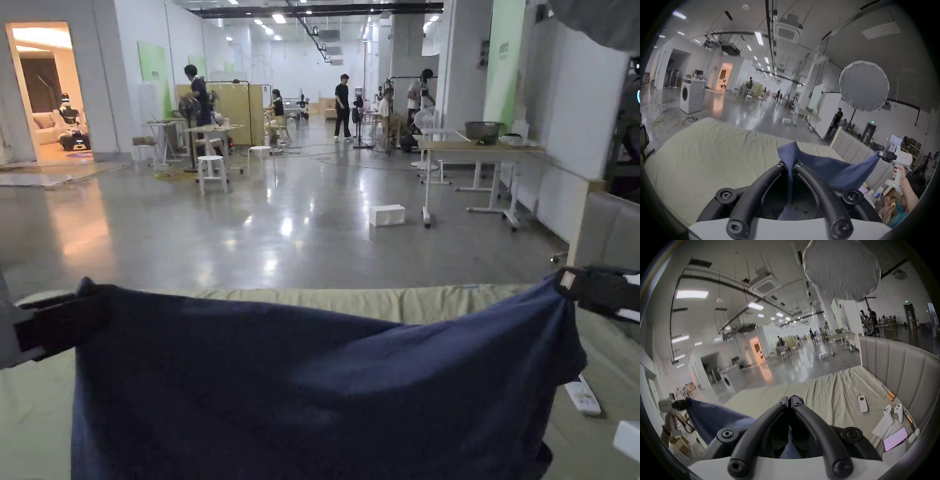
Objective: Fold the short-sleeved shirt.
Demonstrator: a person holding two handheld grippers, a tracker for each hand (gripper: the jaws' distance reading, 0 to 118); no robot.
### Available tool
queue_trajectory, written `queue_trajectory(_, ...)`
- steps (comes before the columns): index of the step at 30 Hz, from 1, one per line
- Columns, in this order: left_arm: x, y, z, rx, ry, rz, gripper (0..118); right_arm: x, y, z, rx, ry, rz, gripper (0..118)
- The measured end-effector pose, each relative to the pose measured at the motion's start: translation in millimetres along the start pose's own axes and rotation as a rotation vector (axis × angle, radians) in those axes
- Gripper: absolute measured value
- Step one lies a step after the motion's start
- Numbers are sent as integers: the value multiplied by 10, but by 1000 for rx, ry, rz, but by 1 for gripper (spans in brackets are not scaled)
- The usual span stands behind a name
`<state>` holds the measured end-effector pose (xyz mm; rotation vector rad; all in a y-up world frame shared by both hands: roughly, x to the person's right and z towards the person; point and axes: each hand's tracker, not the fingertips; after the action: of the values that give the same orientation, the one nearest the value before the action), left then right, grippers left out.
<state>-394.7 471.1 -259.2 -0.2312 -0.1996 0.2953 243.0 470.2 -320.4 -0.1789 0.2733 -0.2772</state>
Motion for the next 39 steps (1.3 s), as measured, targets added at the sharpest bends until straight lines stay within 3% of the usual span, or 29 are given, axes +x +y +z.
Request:
queue_trajectory(11, 220, 946, 342, 207, 74, -66, 5, -628, 1163, 185, 223, -79, 39, 2)
queue_trajectory(14, 236, 1031, 293, 223, 100, -94, 5, -721, 1325, 138, 240, -123, 129, 2)
queue_trajectory(19, 216, 1032, 126, 236, 146, -138, 5, -758, 1367, 50, 243, -143, 130, 2)
queue_trajectory(24, 172, 1049, -64, 224, 141, -114, 5, -760, 1376, -52, 273, -175, 210, 2)
queue_trajectory(30, 133, 1054, -376, 213, 146, -96, 5, -667, 1382, -331, 242, -193, 184, 2)
queue_trajectory(39, 11, 1023, -909, 179, 160, -68, 5, -556, 1477, -774, 252, -228, 229, 2)
